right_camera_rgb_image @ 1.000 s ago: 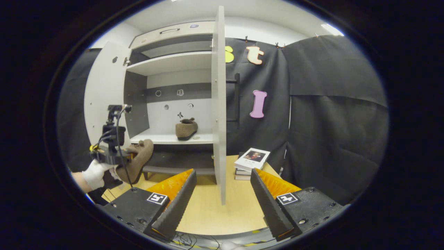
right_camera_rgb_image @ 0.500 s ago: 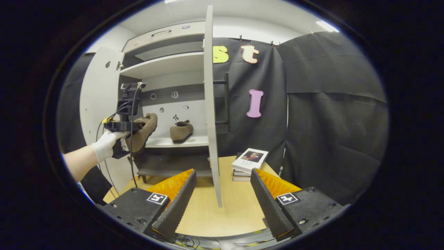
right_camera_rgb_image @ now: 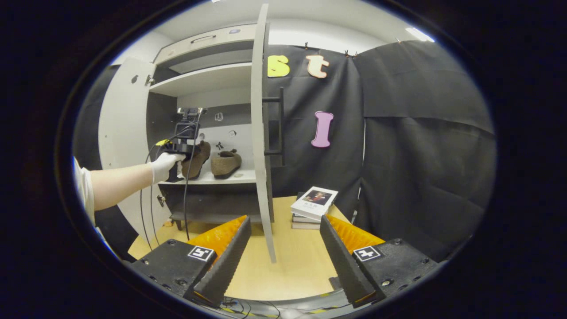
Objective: Grab one shoe with the right hand and put it into the shoe cabinet, grab the other shoe with the left hand and put it into the shoe cabinet; then close the right door with the right hand and the left door with the left hand.
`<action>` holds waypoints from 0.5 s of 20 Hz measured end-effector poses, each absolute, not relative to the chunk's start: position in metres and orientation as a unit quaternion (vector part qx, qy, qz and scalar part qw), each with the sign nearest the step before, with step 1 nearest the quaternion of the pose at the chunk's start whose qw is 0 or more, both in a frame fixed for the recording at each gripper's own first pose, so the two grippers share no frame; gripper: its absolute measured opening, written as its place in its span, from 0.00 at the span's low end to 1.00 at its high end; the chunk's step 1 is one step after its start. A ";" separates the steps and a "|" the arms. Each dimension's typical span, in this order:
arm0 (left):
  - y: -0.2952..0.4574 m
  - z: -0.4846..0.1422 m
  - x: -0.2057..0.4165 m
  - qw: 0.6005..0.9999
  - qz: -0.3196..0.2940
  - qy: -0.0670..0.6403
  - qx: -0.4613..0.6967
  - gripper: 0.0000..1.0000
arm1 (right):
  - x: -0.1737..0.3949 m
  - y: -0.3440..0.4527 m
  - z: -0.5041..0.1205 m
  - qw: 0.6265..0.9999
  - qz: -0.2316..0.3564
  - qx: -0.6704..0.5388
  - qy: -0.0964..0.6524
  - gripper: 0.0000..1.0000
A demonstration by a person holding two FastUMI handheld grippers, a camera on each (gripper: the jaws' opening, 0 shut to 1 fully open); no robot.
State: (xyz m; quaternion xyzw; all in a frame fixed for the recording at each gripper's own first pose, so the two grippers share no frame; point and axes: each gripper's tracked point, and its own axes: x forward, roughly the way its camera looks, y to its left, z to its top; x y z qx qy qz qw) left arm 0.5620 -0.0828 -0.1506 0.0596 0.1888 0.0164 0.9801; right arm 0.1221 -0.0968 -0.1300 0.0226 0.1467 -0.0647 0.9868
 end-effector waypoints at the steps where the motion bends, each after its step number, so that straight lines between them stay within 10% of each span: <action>1: -0.082 -0.159 0.563 0.977 0.018 0.207 0.054 0.00 | 0.122 -0.097 -0.131 0.986 -0.066 0.022 0.150 0.99; 8: -0.071 -0.190 0.560 0.949 0.021 0.313 0.017 0.00 | 0.122 -0.094 -0.135 0.985 -0.062 0.028 0.161 0.99; 10: -0.079 -0.185 0.555 0.948 -0.005 0.317 -0.003 0.17 | 0.122 -0.092 -0.135 0.985 -0.060 0.026 0.161 0.99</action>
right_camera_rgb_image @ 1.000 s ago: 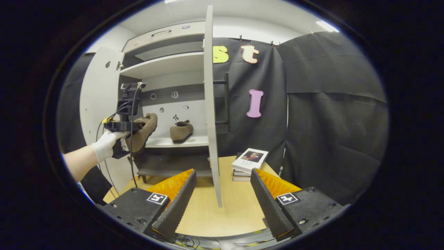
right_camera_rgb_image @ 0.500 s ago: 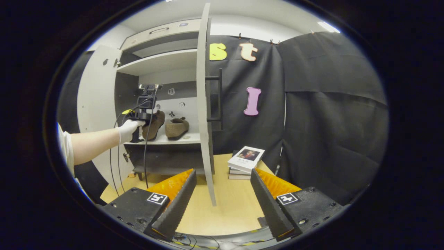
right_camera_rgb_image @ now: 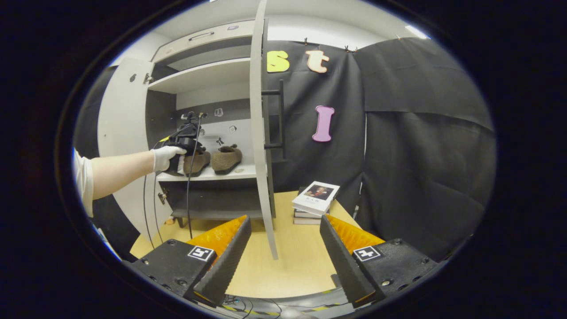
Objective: Grab one shoe with the right hand and put it into the shoe cabinet, grab the other shoe with the left hand and put it into the shoe cabinet; then close the right door with the right hand and the left door with the left hand.
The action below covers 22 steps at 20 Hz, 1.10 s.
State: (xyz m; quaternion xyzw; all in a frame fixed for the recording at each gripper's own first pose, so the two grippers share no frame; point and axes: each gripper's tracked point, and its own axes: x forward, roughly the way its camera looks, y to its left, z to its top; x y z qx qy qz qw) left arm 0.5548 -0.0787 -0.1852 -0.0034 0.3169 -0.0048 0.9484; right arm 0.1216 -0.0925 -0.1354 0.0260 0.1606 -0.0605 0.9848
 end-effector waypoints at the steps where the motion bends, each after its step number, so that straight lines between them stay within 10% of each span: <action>1: -0.082 -0.183 0.553 0.949 -0.017 0.314 -0.008 0.16 | 0.122 -0.092 -0.137 0.985 -0.062 0.020 0.160 0.99; 2: -0.084 -0.177 0.551 0.950 -0.026 0.310 -0.009 0.20 | 0.122 -0.090 -0.137 0.985 -0.061 0.017 0.162 0.99; 5: -0.075 -0.168 0.543 0.953 -0.019 0.303 -0.007 0.98 | 0.119 -0.084 -0.137 0.985 -0.054 0.020 0.162 1.00; 22: -0.087 -0.007 0.340 0.995 -0.081 0.055 0.034 0.96 | 0.090 -0.044 -0.105 0.994 -0.031 0.009 0.108 0.99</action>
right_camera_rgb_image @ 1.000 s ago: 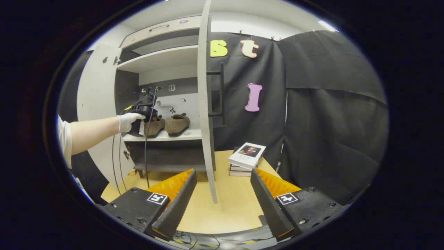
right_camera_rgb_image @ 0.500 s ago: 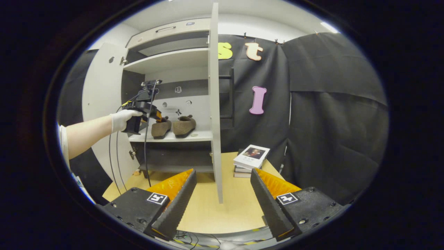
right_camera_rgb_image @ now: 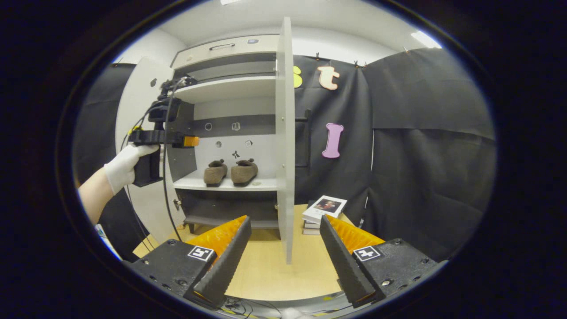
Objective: Grab one shoe with the right hand and put it into the shoe cabinet, grab the other shoe with the left hand and put it into the shoe cabinet; then close the right door with the right hand and the left door with the left hand.
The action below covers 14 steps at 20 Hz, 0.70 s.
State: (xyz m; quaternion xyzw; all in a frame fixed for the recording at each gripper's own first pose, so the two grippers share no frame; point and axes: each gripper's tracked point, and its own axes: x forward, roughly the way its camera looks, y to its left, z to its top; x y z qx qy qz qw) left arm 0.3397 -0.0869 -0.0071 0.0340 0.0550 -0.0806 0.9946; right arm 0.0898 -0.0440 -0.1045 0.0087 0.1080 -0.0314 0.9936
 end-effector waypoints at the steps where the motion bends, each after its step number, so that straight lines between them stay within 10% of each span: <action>1: -0.085 0.002 0.324 0.995 -0.079 0.044 0.031 0.96 | 0.088 -0.039 -0.105 0.994 -0.028 0.008 0.107 0.99; 14: -0.019 -0.018 0.150 0.999 -0.036 0.024 -0.011 0.96 | 0.060 -0.013 -0.094 0.997 -0.013 0.009 0.081 0.99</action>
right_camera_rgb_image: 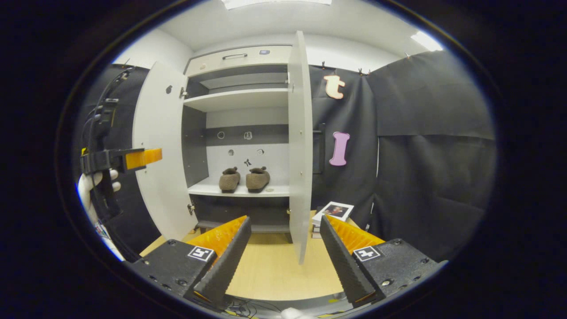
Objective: Grab one shoe with the right hand and put it into the shoe cabinet, grab the other shoe with the left hand and put it into the shoe cabinet; then close the right door with the right hand and the left door with the left hand.
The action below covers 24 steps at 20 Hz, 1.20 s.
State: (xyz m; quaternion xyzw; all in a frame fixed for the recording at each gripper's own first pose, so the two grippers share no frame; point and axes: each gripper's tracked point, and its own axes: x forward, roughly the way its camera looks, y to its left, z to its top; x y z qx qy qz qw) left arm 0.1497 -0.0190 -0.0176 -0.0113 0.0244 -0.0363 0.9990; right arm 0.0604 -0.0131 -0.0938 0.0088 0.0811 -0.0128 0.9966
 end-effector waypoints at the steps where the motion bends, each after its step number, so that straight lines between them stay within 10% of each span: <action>1: -0.014 -0.025 0.138 0.999 -0.030 0.030 -0.018 0.96 | 0.060 -0.012 -0.093 0.997 -0.013 0.008 0.080 0.99; 14: -0.002 -0.070 0.047 0.998 -0.011 0.051 -0.031 0.85 | 0.062 -0.009 -0.090 0.997 -0.009 -0.001 0.078 0.99; 24: -0.021 -0.071 0.049 0.998 -0.005 0.056 -0.040 0.96 | 0.146 -0.115 -0.036 0.996 -0.081 -0.010 0.042 0.99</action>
